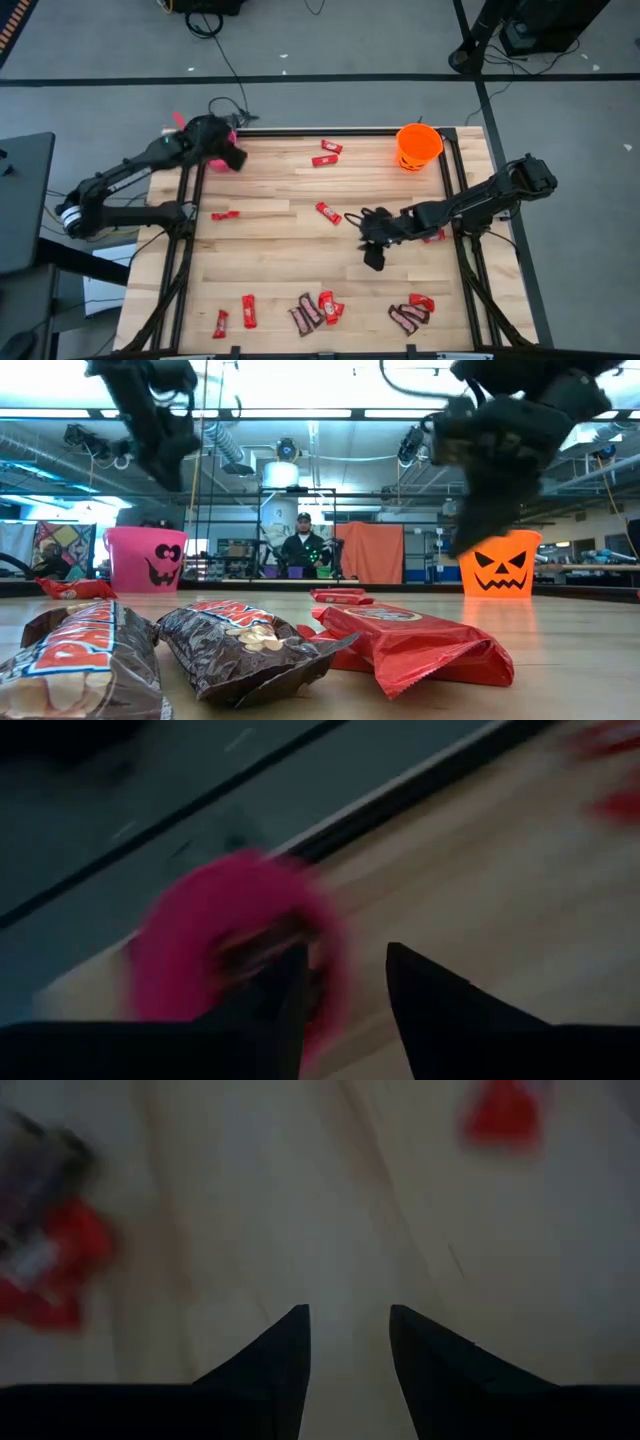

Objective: Sort candy by brand, put in halloween buckets
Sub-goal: Put the brown chocolate bar into the pink bucket

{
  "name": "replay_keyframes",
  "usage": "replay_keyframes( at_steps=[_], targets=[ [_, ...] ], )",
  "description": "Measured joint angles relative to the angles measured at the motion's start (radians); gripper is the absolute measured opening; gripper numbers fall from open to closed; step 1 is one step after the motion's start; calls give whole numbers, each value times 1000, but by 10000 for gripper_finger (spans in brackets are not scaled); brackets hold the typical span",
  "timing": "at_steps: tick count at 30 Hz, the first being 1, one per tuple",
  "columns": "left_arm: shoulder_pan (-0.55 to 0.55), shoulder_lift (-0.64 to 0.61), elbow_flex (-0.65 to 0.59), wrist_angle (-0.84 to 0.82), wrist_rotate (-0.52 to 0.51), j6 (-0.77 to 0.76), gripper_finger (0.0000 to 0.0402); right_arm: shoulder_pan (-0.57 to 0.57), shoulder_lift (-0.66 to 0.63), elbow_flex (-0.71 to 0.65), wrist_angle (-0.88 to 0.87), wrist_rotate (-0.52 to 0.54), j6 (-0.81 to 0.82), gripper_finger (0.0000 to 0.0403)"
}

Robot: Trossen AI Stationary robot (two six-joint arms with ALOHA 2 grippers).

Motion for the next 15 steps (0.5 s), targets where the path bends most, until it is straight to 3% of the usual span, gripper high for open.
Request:
replay_keyframes(
  at_steps=[3, 7, 11, 15],
  targets=[
    [-166, -91, -138, 273, 147, 2, 141, 13, -16, 46, -249, -18, 109, 151],
    [-386, -119, -359, 695, 365, -37, 140, 85, -22, 66, -416, -133, 293, 151],
    [-568, -21, -511, 1045, 381, -40, 140, 234, -21, 66, -403, -291, 523, 151],
    [-676, 112, -565, 1311, 376, 9, 140, 357, -20, 65, -280, -298, 732, 151]
  ],
)
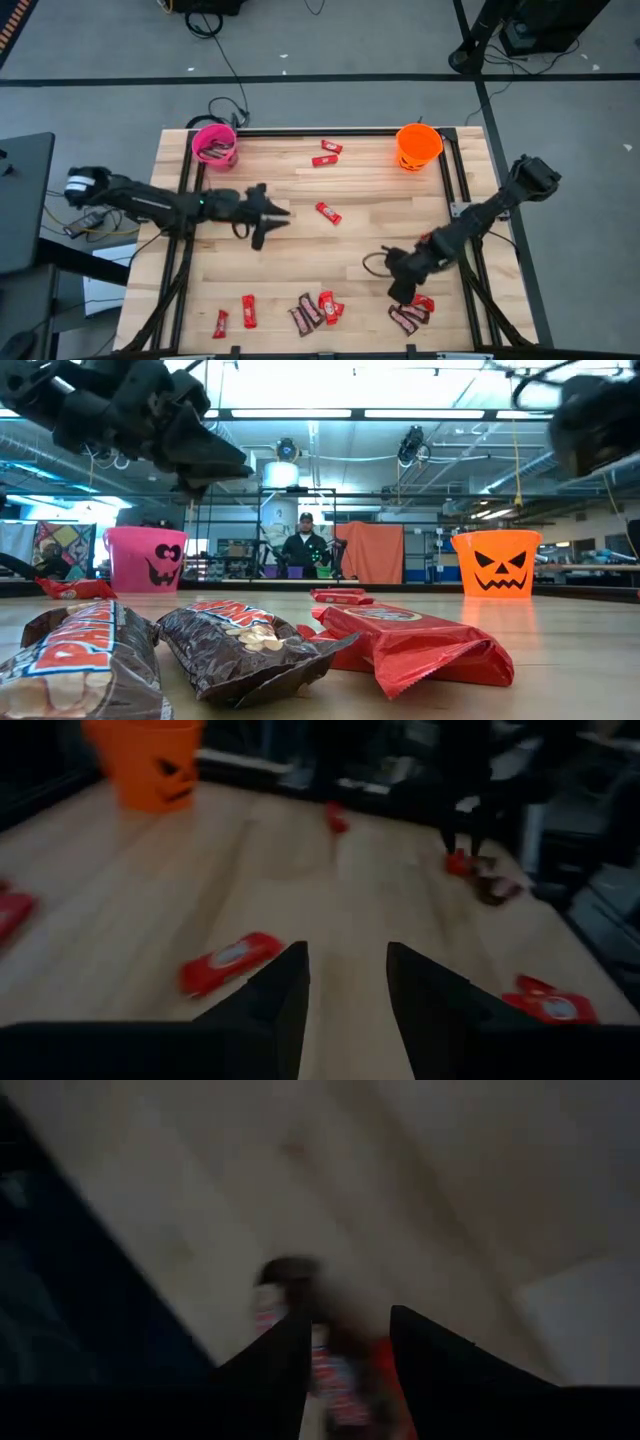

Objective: Sort candy by brand, put in halloween buckets
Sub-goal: Put the brown chocolate bar into the pink bucket

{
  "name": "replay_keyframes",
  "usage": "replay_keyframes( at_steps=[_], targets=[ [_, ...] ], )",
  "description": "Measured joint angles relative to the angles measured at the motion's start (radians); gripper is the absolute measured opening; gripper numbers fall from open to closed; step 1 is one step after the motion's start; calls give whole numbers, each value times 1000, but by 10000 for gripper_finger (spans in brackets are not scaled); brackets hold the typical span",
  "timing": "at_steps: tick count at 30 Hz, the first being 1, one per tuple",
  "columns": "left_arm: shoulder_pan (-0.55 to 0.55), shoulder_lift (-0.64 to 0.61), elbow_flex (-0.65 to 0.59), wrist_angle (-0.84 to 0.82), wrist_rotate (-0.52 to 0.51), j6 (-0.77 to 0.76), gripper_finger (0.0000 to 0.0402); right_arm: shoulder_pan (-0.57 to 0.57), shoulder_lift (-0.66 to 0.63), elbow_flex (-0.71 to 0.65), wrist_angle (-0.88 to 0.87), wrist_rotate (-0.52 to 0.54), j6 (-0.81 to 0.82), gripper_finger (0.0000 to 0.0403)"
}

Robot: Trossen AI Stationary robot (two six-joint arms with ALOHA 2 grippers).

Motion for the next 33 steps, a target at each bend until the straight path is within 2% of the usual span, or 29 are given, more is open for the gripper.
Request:
replay_keyframes(
  at_steps=[4, 11, 16, 22, 25, 28, 31, 33],
  targets=[
    [-62, 111, 9, 114, -1, 24, 140, 73, 21, 0, 100, 61, 76, 151],
    [-146, 232, 19, 210, -37, 1, 140, 139, 102, 0, 123, 17, 67, 151],
    [-179, 265, 20, 242, -107, -12, 140, 169, 170, 0, 166, 10, 46, 151],
    [-183, 291, 32, 255, -143, -14, 140, 174, 241, 5, 193, -10, -4, 144],
    [-183, 301, 45, 258, -159, -15, 140, 171, 243, 6, 158, 4, -17, 120],
    [-184, 311, 59, 261, -188, -32, 140, 157, 215, 3, 123, 55, -47, 78],
    [-184, 316, 64, 262, -206, -41, 140, 132, 183, -1, 96, 159, -112, 24],
    [-184, 318, 64, 258, -209, -56, 140, 109, 171, 5, 84, 249, -157, 16]
  ],
)
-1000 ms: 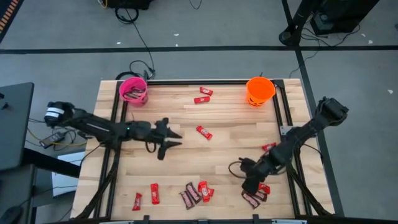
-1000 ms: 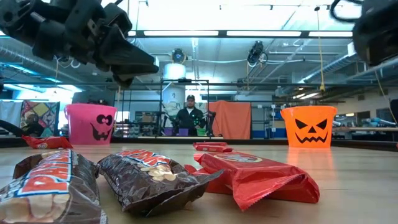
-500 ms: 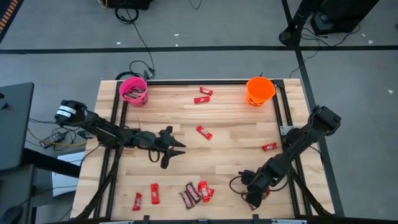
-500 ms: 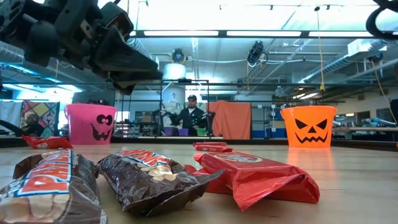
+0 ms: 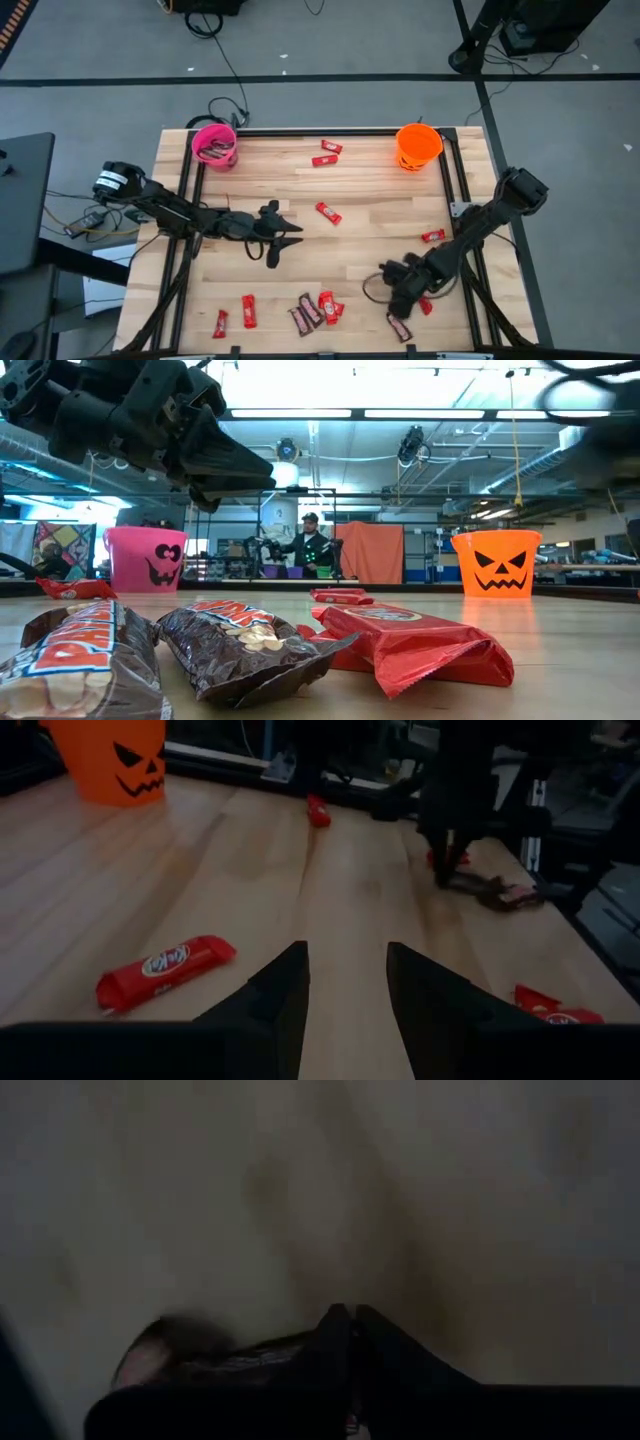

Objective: Sort candy by brand, put in halloween buckets
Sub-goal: Put the brown chocolate bar into the pink bucket

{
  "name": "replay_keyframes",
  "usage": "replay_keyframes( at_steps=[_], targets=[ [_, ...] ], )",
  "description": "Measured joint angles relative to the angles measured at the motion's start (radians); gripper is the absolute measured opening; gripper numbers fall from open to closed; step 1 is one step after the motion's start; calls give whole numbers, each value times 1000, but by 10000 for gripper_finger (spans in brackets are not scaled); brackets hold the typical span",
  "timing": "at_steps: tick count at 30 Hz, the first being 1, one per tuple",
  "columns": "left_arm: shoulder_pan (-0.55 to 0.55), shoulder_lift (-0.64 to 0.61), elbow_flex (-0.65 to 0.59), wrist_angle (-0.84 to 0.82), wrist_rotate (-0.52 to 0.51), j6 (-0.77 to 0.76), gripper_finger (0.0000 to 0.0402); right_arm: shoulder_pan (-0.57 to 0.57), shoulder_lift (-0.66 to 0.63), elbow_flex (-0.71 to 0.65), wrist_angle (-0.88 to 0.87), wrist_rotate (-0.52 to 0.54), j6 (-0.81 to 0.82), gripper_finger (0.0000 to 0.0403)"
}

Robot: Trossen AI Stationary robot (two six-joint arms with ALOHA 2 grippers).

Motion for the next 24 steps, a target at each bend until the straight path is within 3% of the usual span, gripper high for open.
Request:
replay_keyframes(
  at_steps=[5, 10, 15, 20, 24],
  targets=[
    [0, 0, 0, -1, -24, -5, 140, -83, -18, 42, -5, 97, -182, 16],
    [0, 5, 0, 3, -31, -36, 140, -214, -18, 90, 56, 338, -437, 16],
    [1, 62, 0, 72, -48, -53, 141, -304, -6, 91, 294, 636, -657, 16],
    [28, 195, 1, 264, -67, -47, 155, -341, 2, 92, 589, 679, -910, 16],
    [44, 306, 35, 432, -63, 3, 192, -372, 2, 92, 730, 683, -1010, 16]
  ],
)
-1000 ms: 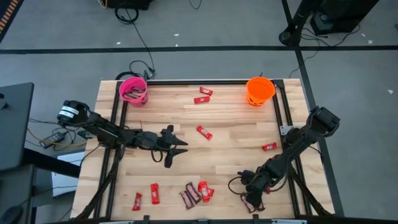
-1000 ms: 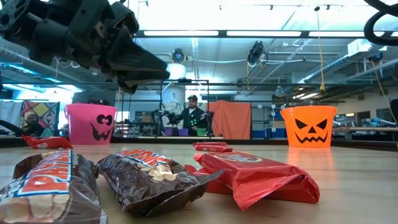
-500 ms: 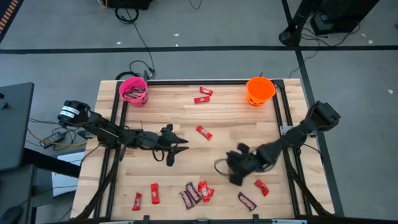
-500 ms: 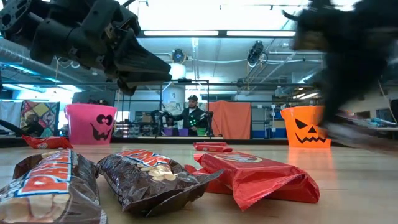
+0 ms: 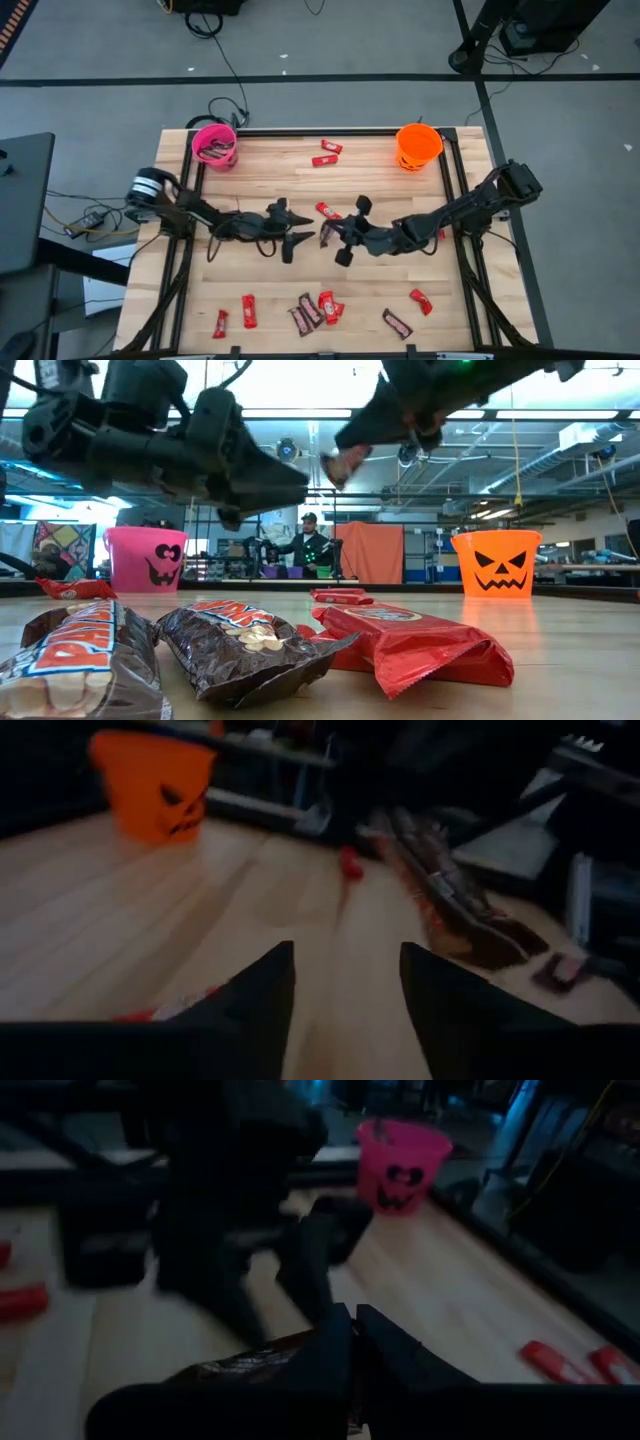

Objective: Sort candy by brand, put in halloween buckets
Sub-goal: Put the brown chocolate bar into the pink bucket

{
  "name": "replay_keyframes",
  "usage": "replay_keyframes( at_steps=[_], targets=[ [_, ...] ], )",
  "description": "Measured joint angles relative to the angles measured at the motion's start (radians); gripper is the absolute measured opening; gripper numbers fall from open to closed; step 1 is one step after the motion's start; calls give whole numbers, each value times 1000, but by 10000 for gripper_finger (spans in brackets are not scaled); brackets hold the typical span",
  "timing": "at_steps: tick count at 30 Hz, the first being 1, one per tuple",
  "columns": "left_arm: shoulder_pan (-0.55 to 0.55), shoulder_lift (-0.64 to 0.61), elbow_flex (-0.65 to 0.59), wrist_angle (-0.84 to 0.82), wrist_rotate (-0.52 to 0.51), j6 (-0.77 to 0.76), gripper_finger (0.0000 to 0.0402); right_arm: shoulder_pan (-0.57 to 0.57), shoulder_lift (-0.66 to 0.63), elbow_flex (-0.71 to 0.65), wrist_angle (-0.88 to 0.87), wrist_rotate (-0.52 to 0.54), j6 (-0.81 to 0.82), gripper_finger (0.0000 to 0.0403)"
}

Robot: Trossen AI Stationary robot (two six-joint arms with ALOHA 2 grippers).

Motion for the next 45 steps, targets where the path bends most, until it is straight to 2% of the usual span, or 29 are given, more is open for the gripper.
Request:
replay_keyframes(
  at_steps=[4, 11, 14, 18, 22, 27, 31, 35, 38, 41, 45],
  targets=[
    [4, 80, 59, 78, 39, 24, 243, -35, 0, 0, 11, -4, -22, 16],
    [4, 135, 158, 49, 92, 23, 332, -49, 0, 0, 17, -9, -138, 16],
    [11, 135, 173, 49, 123, 20, 354, -47, 0, 0, 10, -11, -178, 16],
    [28, 135, 176, 45, 116, -13, 356, -32, 0, 0, 10, -24, -210, 16],
    [54, 134, 176, 14, 88, -60, 324, -15, 0, 0, 11, -47, -214, 16],
    [78, 134, 176, -20, 84, -87, 227, -18, 0, 0, 18, -130, -215, 19],
    [83, 133, 175, -55, 153, -113, 141, -56, 0, 0, 25, -200, -156, 59],
    [86, 125, 175, -81, 180, -205, 82, -80, 0, 0, 17, -207, -118, 102],
    [106, 89, 175, -180, 188, -239, 65, -69, 0, 0, 21, -157, -55, 130],
    [136, 0, 175, -356, 187, -243, 69, -35, 0, 0, -15, -75, -2, 152],
    [187, -194, 175, -718, 160, -241, 81, 2, 0, 0, -143, 36, 56, 169]
  ],
)
